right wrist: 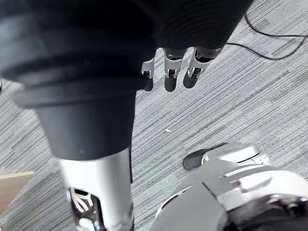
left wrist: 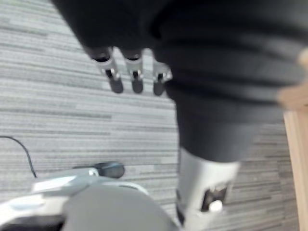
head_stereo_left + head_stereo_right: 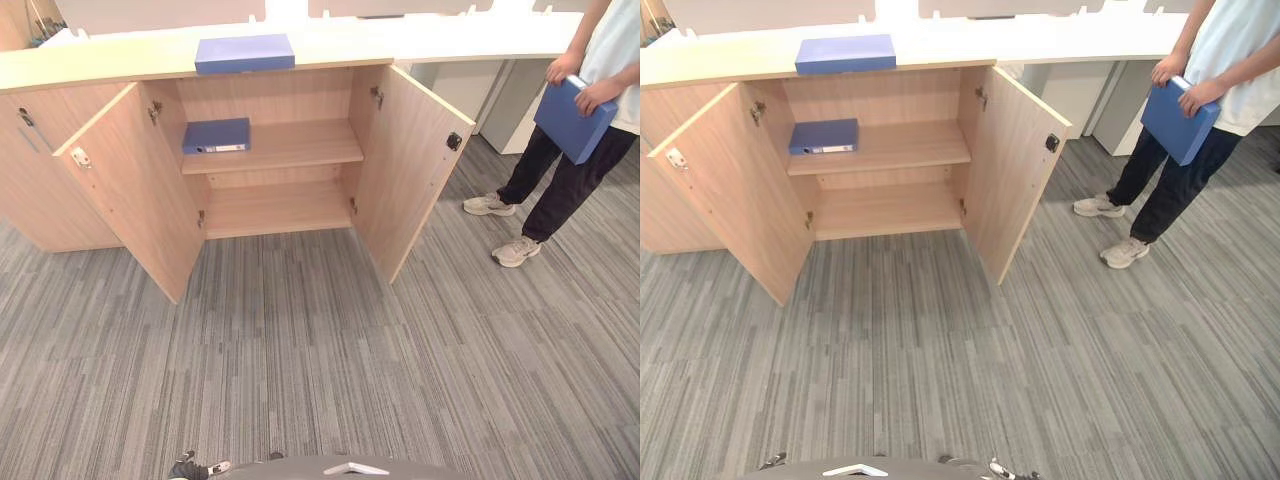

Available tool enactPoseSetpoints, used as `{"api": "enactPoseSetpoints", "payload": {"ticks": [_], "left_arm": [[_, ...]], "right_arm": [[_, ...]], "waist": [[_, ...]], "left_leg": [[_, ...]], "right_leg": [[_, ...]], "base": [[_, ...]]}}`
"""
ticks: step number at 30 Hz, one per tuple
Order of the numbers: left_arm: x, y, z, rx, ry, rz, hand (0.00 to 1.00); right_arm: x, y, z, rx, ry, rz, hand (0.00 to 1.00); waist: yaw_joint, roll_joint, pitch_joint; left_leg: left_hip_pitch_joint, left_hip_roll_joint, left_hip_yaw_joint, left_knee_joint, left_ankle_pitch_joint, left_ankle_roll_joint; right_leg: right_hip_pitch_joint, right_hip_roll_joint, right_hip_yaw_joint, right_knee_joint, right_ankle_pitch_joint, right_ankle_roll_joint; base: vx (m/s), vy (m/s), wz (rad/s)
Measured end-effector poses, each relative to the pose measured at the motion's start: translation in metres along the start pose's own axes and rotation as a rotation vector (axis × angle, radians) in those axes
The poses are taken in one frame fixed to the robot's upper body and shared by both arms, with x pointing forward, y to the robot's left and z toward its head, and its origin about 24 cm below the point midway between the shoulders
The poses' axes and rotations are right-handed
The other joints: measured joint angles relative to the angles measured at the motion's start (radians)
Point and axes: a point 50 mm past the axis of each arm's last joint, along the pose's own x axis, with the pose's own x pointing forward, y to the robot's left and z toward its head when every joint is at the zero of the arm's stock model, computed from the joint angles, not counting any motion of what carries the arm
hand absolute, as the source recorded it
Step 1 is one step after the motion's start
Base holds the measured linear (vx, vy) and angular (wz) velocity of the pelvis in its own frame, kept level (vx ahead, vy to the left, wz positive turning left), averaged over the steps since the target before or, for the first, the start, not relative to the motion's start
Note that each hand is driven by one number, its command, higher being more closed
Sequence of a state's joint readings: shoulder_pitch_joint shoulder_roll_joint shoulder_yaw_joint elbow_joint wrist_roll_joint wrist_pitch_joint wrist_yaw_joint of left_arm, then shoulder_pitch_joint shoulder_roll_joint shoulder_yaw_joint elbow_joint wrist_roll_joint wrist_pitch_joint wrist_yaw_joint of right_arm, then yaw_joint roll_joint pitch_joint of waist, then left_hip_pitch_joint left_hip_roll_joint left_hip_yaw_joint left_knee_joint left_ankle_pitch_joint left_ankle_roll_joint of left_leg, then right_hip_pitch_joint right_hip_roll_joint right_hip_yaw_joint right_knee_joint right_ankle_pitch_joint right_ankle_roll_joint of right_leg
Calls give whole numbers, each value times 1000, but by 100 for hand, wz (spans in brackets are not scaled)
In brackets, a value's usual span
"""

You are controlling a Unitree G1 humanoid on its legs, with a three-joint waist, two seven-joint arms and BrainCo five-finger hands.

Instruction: Walk over to the cabinet, pick up the folder, carry it to the office cabinet, place the folder inside the office cabinet, then close the office cabinet door

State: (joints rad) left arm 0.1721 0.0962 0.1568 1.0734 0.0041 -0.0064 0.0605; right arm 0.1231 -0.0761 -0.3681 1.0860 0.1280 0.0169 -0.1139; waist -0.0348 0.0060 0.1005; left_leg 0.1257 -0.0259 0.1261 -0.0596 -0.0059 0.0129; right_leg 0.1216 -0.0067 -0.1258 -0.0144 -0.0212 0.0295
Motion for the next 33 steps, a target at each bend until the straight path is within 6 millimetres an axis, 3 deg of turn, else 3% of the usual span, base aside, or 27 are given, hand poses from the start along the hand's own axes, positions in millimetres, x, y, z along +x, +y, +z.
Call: {"api": "enactPoseSetpoints", "payload": {"ticks": [9, 26, 31, 33], "left_arm": [[1, -1, 6, 11, -20, -2, 0], [2, -1, 9, 28, -26, 10, 0], [3, 3, 17, 56, -54, 19, 0], [4, 2, 22, 66, -66, 18, 0]], "right_arm": [[2, 15, 18, -3, -43, 32, 0], [2, 17, 20, -50, -52, 37, 0], [2, 25, 25, -78, -62, 56, 0], [2, 28, 30, -77, -73, 64, 0]], "waist": [[-5, -12, 25], [0, -19, 33], [11, -37, 46], [12, -39, 50]], "left_leg": [[30, -2, 10, -17, -4, -14], [19, -6, 12, -26, 1, -6], [-27, -5, 34, -19, -14, -1], [-56, -3, 55, 15, -39, 10]], "right_leg": [[24, -3, -22, -7, -3, 21], [23, -3, -31, -39, 7, 8], [-26, -3, -20, -28, 2, 16], [-76, -12, -15, 34, -34, 26]], "base": [[-11, -6, 0], [-34, -15, 0], [-13, -4, -7], [37, 16, -10]]}}
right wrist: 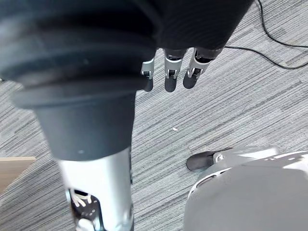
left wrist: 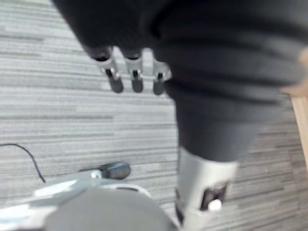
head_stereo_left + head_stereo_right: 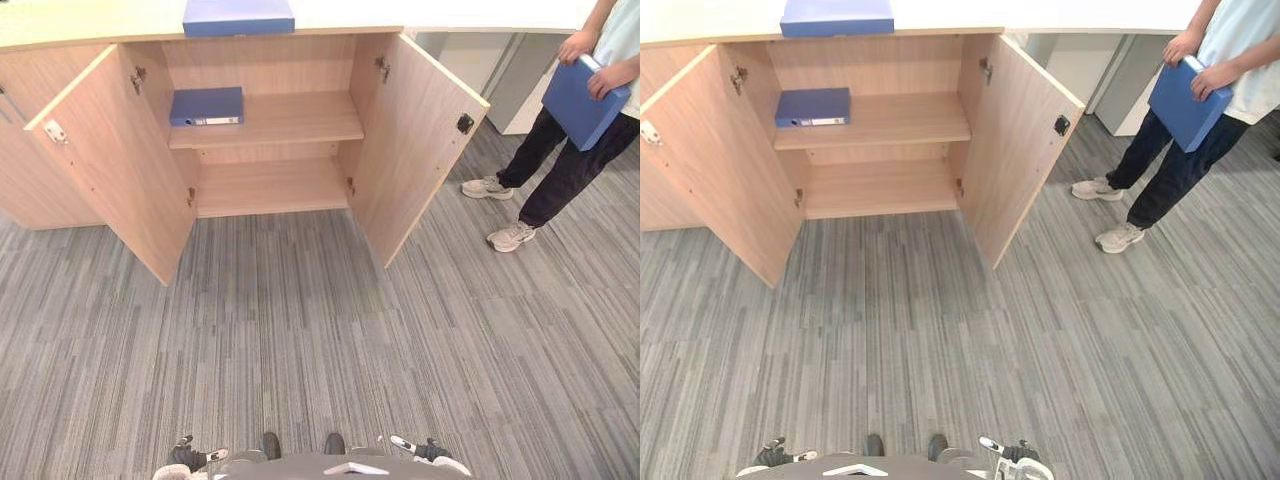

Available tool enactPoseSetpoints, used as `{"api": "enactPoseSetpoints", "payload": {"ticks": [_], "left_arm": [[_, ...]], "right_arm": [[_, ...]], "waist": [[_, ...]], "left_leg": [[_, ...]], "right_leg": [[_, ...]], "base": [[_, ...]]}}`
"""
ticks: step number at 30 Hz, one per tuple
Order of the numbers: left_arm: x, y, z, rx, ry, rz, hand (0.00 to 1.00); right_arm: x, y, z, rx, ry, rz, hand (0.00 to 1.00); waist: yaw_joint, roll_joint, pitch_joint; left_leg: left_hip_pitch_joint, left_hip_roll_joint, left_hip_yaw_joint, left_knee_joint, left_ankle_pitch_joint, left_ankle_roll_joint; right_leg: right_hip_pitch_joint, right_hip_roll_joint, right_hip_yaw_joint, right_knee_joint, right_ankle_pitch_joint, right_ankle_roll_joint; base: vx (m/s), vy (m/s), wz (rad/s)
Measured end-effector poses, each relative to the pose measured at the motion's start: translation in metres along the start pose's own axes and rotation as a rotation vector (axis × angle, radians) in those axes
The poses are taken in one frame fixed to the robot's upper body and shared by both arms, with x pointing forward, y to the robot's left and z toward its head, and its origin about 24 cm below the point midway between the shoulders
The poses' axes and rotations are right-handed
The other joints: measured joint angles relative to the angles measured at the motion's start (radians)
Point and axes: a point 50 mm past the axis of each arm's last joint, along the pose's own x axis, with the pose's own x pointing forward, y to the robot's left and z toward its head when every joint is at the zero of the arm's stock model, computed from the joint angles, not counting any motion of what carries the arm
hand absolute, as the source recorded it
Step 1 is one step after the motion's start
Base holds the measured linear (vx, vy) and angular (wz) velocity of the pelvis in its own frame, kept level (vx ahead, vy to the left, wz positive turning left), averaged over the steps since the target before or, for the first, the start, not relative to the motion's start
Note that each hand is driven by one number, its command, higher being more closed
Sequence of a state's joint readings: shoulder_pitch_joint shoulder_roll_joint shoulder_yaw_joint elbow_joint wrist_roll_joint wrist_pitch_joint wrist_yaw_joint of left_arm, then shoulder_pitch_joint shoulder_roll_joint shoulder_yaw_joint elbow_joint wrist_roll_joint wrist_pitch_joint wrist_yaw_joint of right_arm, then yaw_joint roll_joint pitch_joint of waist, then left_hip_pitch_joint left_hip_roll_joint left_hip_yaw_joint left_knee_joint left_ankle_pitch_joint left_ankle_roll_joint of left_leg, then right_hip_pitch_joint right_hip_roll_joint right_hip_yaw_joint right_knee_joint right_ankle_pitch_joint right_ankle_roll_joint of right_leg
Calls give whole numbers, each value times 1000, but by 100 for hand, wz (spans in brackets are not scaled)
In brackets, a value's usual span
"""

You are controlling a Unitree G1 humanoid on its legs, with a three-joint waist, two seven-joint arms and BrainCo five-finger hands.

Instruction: Walk over to the cabinet, pick up the folder, carry it to the office cabinet, place the folder inside the office cabinet, then close the office cabinet door

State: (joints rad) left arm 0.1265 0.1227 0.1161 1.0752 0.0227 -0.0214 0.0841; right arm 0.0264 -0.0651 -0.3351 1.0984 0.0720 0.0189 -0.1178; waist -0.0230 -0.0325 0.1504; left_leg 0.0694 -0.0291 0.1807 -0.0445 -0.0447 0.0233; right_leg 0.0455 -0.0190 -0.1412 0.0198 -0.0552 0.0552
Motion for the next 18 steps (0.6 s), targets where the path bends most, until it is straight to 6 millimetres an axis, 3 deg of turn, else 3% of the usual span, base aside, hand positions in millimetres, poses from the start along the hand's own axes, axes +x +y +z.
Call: {"api": "enactPoseSetpoints", "payload": {"ticks": [3, 6, 8, 10, 12, 14, 15, 16, 18], "left_arm": [[2, 3, 8, 3, -25, 10, 0], [2, 3, 11, 21, -30, 14, 0], [3, 2, 16, 22, -44, 15, 0], [4, 1, 20, 20, -53, 13, 0], [5, -5, 30, 14, -78, -2, 0], [6, -8, 34, 10, -91, -10, 0], [5, -8, 33, 1, -91, -8, 0], [5, -9, 29, -21, -81, -6, 0], [3, -16, 25, -72, -72, -14, 0]], "right_arm": [[0, 3, 3, 2, -8, 7, 0], [1, 3, 9, -9, -35, 10, 0], [1, 2, 13, -2, -52, 10, 0], [1, 2, 13, -2, -54, 10, 0], [1, -1, 15, -7, -57, 3, 0], [1, -4, 8, -7, -40, -5, 0], [-1, -6, -3, 3, -14, -12, 0], [-3, -10, -10, 9, 4, -23, 0], [-2, -15, -7, 24, -3, -38, 0]], "waist": [[6, -15, 26], [1, -3, 43], [-25, 0, 49], [-35, 6, 53], [-40, 28, 66], [-47, 28, 66], [-47, 22, 64], [-56, 20, 61], [-51, 59, 48]], "left_leg": [[-32, 4, 45, 109, -80, 11], [9, -5, 62, 126, -111, 36], [49, 4, 30, 124, -134, 41], [69, 21, 8, 109, -138, 37], [109, 64, -22, 75, -144, 23], [133, 76, -49, 57, -160, -12], [165, 74, -70, 56, -181, -43], [195, 77, -80, 59, -197, -68], [155, 117, -53, 161, -208, -114]], "right_leg": [[-100, -43, -3, 245, -99, 45], [-253, -102, -53, 600, -115, 48], [-290, -108, -104, 670, -211, 27], [-306, -90, -130, 632, -229, 8], [-341, -40, -153, 484, -200, -18], [-348, -13, -138, 314, -91, -23], [-341, -18, -111, 265, -32, -36], [-321, -27, -108, 259, 68, -69], [-311, -1, -126, 266, 22, -85]], "base": [[75, 34, -15], [120, 88, -21], [317, 44, 25], [243, -26, 36], [317, -80, 51], [336, -115, 61], [524, -240, 77], [535, -261, 67], [452, -228, 28]]}}
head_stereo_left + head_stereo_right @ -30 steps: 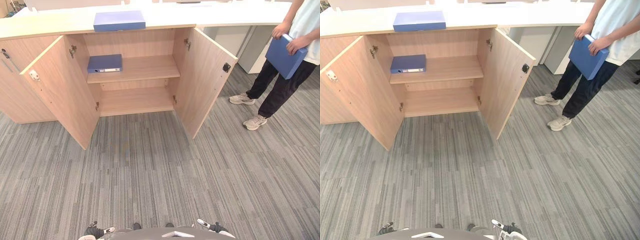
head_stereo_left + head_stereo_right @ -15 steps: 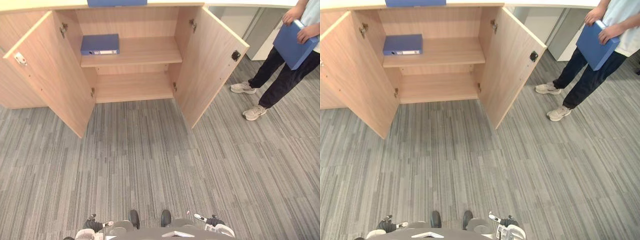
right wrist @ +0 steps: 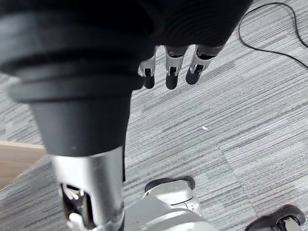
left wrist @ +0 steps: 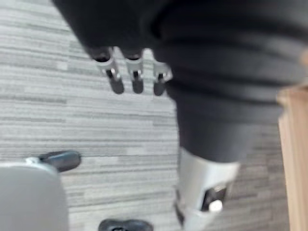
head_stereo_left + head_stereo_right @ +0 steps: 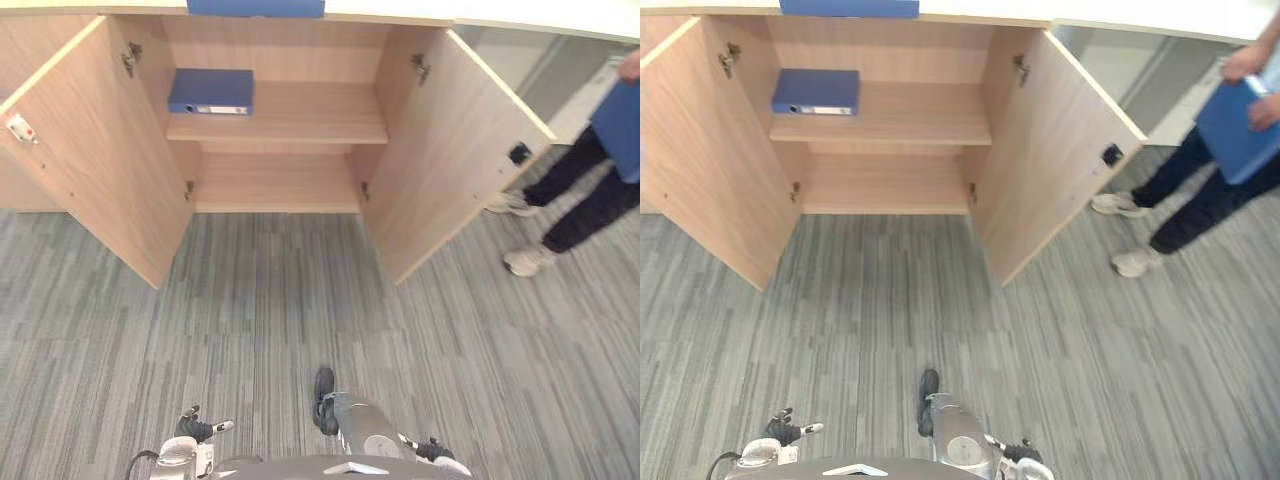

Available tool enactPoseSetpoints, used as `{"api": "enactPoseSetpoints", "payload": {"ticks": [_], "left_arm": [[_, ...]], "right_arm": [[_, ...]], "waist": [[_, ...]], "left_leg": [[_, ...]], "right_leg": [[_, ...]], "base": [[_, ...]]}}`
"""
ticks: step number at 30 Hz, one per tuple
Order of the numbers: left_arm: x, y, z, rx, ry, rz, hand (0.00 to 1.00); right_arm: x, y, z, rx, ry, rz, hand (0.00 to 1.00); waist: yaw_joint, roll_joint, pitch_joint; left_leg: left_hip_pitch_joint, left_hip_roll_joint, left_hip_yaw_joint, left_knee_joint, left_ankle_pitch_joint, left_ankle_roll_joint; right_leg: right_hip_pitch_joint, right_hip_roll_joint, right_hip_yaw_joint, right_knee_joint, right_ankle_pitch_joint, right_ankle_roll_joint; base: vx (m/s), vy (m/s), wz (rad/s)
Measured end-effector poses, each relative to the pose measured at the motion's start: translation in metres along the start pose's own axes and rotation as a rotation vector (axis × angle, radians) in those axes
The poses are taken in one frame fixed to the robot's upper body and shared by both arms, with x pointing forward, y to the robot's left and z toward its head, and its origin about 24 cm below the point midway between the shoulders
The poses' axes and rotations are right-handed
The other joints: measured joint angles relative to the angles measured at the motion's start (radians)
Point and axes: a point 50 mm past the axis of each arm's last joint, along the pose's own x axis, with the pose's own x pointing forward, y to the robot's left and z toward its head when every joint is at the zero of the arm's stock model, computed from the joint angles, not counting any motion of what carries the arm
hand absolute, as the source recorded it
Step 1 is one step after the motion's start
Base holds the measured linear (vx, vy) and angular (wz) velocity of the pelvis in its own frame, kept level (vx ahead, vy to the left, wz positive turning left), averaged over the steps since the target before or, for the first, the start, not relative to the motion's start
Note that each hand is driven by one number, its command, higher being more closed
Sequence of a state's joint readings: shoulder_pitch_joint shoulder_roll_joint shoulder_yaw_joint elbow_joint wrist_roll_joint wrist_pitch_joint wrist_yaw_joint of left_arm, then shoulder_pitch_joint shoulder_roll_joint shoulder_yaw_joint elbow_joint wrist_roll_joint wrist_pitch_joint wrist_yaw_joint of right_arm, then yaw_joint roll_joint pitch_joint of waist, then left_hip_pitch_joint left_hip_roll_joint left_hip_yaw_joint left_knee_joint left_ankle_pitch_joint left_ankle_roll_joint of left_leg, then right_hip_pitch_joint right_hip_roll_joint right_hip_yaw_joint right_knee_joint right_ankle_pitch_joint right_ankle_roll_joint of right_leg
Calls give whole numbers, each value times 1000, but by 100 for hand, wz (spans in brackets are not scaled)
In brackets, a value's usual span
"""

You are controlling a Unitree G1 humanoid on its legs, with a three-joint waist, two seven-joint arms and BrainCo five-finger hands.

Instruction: Walk over to the cabinet, pick up the folder, carry it to the office cabinet, place the folder inside the office cabinet, then close the office cabinet door

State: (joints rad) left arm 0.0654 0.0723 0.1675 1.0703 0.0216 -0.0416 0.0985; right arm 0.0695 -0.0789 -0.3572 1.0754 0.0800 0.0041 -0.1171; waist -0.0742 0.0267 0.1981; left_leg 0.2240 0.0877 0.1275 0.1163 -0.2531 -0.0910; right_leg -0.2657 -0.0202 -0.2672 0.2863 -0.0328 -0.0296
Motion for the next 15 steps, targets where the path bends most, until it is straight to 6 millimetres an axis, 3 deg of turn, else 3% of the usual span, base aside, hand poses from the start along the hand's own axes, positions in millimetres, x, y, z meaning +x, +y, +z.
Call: {"api": "enactPoseSetpoints", "payload": {"ticks": [1, 2, 3, 4, 6, 8, 12, 13, 15], "left_arm": [[0, -2, 2, -40, -5, 4, 0], [0, -1, 3, -65, -7, 14, 0], [0, 0, 4, -116, -16, 26, 0], [-1, 0, 7, -151, -32, 33, 0], [-1, -6, 14, -182, -54, 22, 0], [0, -14, 24, -192, -84, 2, 0], [0, -15, 32, -194, -112, -3, 0], [0, -15, 32, -191, -114, -3, 0], [0, -16, 31, -182, -110, -6, 0]], "right_arm": [[0, -1, 3, 6, -12, -2, 0], [0, -1, 6, 9, -24, -4, 0], [0, -2, 7, 11, -33, -6, 0], [0, -1, 8, 11, -42, 0, 0], [-1, 2, 13, 21, -64, 7, 0], [-1, 6, 17, 48, -74, 16, 0], [-1, 8, 19, 68, -78, 14, 0], [-1, 8, 16, 72, -69, -1, 0], [-1, 7, 15, 71, -62, -6, 0]], "waist": [[8, 14, 9], [7, 18, 12], [14, 21, 13], [21, 18, 15], [37, 11, 18], [57, 3, 19], [79, -6, 23], [80, -14, 20], [81, -14, 15]], "left_leg": [[-65, 28, 16, 165, -12, -31], [-111, 50, 25, 279, -12, -37], [-188, 104, 53, 508, -14, -45], [-241, 158, 84, 678, -17, -42], [-316, 214, 133, 806, -29, -24], [-393, 222, 167, 786, -39, -9], [-479, 186, 212, 494, -37, 13], [-484, 139, 193, 295, 30, 14], [-478, 111, 169, 195, 104, 17]], "right_leg": [[38, 12, -9, -26, -8, -10], [68, 24, -8, -51, -11, -14], [134, 46, -13, -93, -18, -23], [198, 66, -15, -115, -34, -32], [266, 82, 2, -135, -60, -42], [307, 83, 22, -164, -67, -39], [387, 51, 62, -220, -82, -4], [405, 19, 74, -231, -99, 27], [414, 4, 90, -230, -117, 54]], "base": [[444, -230, 14], [435, -231, 10], [428, -214, 0], [411, -207, -9], [333, -145, -22], [293, -45, -36], [282, 113, -26], [321, 254, -18], [300, 265, -24]]}}
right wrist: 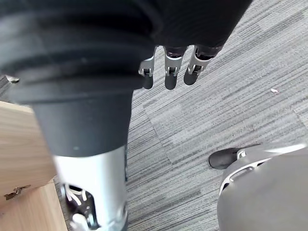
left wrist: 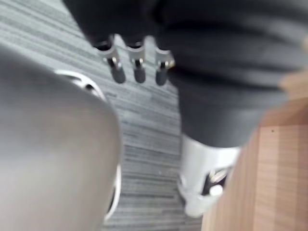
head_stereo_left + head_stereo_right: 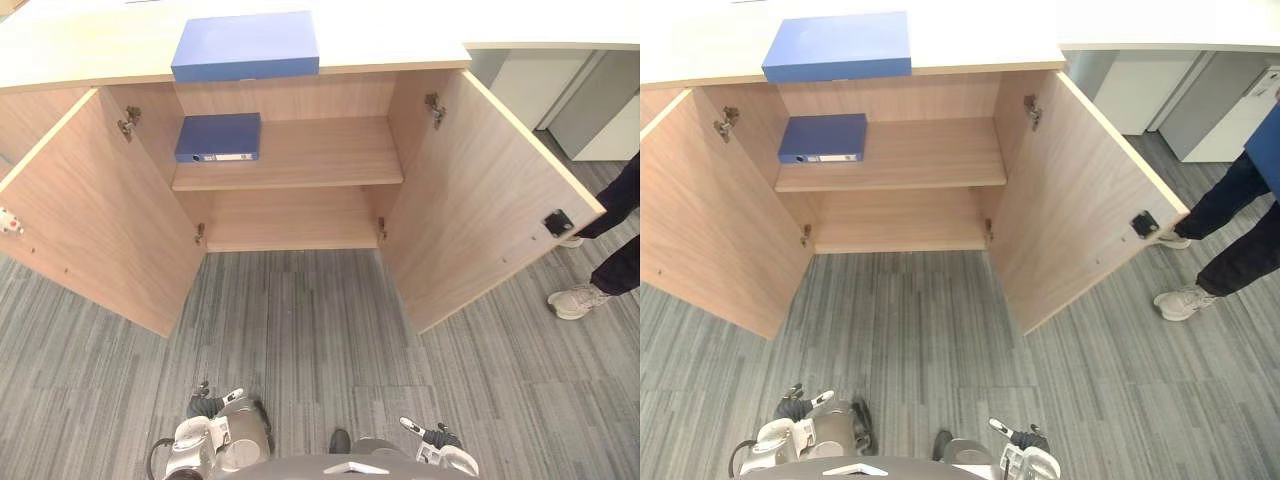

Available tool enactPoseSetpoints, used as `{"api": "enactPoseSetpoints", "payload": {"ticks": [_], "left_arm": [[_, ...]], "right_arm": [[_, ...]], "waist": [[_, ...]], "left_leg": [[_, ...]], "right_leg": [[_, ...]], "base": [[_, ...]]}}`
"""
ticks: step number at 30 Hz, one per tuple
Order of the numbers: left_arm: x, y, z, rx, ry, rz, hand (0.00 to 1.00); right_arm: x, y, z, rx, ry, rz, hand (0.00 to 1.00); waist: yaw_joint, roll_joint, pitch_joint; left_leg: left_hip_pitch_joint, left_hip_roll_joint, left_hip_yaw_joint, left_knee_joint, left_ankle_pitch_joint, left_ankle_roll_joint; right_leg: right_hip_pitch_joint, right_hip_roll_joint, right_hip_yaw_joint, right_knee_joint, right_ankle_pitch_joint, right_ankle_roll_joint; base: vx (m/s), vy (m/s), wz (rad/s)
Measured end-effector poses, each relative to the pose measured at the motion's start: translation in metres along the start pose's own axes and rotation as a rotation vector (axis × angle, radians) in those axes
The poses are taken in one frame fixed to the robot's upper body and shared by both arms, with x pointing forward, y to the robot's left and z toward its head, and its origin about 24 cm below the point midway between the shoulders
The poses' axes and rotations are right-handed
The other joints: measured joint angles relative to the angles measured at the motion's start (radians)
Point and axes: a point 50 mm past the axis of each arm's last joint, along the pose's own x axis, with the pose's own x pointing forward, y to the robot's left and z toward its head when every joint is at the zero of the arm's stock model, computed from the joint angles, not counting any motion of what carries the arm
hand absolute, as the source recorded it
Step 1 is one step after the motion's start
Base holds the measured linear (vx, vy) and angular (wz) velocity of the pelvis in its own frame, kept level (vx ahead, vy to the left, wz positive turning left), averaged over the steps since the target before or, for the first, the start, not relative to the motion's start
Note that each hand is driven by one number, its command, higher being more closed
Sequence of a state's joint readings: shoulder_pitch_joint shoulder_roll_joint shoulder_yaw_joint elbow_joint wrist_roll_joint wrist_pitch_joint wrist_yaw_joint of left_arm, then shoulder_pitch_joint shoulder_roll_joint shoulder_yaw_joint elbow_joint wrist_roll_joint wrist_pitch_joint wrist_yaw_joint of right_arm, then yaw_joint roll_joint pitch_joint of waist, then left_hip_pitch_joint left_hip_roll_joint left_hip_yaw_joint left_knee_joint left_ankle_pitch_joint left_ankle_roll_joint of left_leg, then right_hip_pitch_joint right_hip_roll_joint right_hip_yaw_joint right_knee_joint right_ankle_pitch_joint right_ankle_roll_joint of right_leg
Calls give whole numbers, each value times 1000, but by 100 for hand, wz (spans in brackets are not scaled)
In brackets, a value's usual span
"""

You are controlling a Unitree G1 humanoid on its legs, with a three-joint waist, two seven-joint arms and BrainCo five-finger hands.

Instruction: Walk over to the cabinet, pick up the folder, carry it to the office cabinet, place the folder inside the office cabinet, then close the office cabinet door

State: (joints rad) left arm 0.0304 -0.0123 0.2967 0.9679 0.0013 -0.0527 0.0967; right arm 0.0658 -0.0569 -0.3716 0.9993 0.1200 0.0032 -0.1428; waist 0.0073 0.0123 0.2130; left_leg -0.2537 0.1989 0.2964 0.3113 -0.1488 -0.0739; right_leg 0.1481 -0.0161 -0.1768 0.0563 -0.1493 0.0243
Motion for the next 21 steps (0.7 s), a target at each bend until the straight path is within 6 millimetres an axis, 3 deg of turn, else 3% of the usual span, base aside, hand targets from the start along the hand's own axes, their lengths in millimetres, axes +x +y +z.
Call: {"api": "enactPoseSetpoints", "payload": {"ticks": [1, 2, 3, 4, 8, 9, 10, 12, 14, 15, 16, 17, 18, 19, 21], "left_arm": [[0, 2, 0, 8, 2, 3, 0], [1, 4, 0, 10, 2, 6, 0], [2, 11, 0, 26, 4, 14, 0], [2, 14, 0, 36, 9, 16, 0], [2, 19, -7, 80, 47, 13, 0], [2, 22, -10, 112, 65, 11, 0], [2, 23, -12, 136, 72, 9, 0], [1, 22, -13, 145, 77, 2, 0], [2, 16, -12, 142, 74, -11, 0], [1, 14, -15, 155, 82, -21, 0], [1, 16, -14, 163, 80, -19, 0], [1, 18, -15, 165, 81, -15, 0], [0, 7, -18, 125, 91, -30, 0], [-2, 0, -21, 106, 96, -44, 0], [-3, -10, -24, 75, 106, -60, 0]], "right_arm": [[0, 0, -3, 0, 10, 0, 0], [-1, 2, -5, 3, 17, 3, 0], [-2, 7, -12, 9, 46, 13, 0], [-3, 9, -14, 11, 54, 18, 0], [-1, 14, -8, 7, 39, 31, 0], [0, 17, -3, 0, 27, 39, 0], [0, 20, 1, -19, 15, 51, 0], [1, 25, 8, -38, -11, 68, 0], [2, 28, 16, -46, -35, 81, 0], [3, 27, 19, -50, -42, 80, 0], [2, 26, 15, -49, -30, 78, 0], [1, 23, 8, -50, -10, 72, 0], [4, 16, 14, -56, -20, 53, 0], [4, 9, 14, -53, -22, 36, 0], [5, 1, 13, -33, -15, 10, 0]], "waist": [[7, -9, -5], [9, -13, -12], [6, -60, -33], [5, -74, -42], [-2, -72, -40], [-17, -68, -38], [-25, -64, -37], [-32, -54, -33], [-42, -39, -23], [-50, -32, -18], [-54, -47, -20], [-55, -68, -18], [-44, -21, -13], [-48, 2, -20], [-54, 43, -23]], "left_leg": [[19, -20, -8, -15, 79, 26], [29, -35, -6, -15, 100, 44], [44, -73, 26, 3, 51, 60], [54, -83, 38, 4, 33, 63], [199, -122, 90, -59, -12, 98], [248, -125, 88, -81, -19, 102], [293, -125, 87, -110, -18, 101], [335, -115, 85, -145, -14, 94], [362, -98, 72, -168, -12, 90], [381, -93, 57, -189, -5, 74], [396, -114, 46, -203, -4, 42], [423, -140, 21, -221, -20, 12], [461, -99, 14, -241, -28, -16], [465, -80, 13, -246, -30, -28], [466, -47, 7, -234, -24, -40]], "right_leg": [[14, -21, 23, 3, -19, 27], [19, -36, 35, 8, -30, 40], [11, -82, 57, 56, -64, 63], [-7, -99, 60, 93, -69, 63], [-195, -173, 82, 577, -63, 93], [-239, -173, 70, 688, -103, 89], [-284, -165, 28, 725, -141, 59], [-350, -127, -12, 660, -166, 28], [-408, -82, -26, 505, -144, 10], [-419, -61, -25, 339, -65, 7], [-403, -60, -18, 188, 60, 7], [-394, -74, 14, 139, 256, -15], [-389, -46, 9, 187, 228, -29], [-383, -29, -1, 179, 174, -28], [-365, -12, -32, 187, 131, -32]], "base": [[281, 251, -36], [386, 298, -46], [314, 200, -35], [388, 224, -41], [362, 223, -36], [324, 110, 2], [325, 89, 10], [374, -1, 16], [311, -68, 30], [263, -77, 47], [355, -111, 63], [409, -163, 39], [386, -188, 27], [286, -172, 6], [228, -140, 27]]}}
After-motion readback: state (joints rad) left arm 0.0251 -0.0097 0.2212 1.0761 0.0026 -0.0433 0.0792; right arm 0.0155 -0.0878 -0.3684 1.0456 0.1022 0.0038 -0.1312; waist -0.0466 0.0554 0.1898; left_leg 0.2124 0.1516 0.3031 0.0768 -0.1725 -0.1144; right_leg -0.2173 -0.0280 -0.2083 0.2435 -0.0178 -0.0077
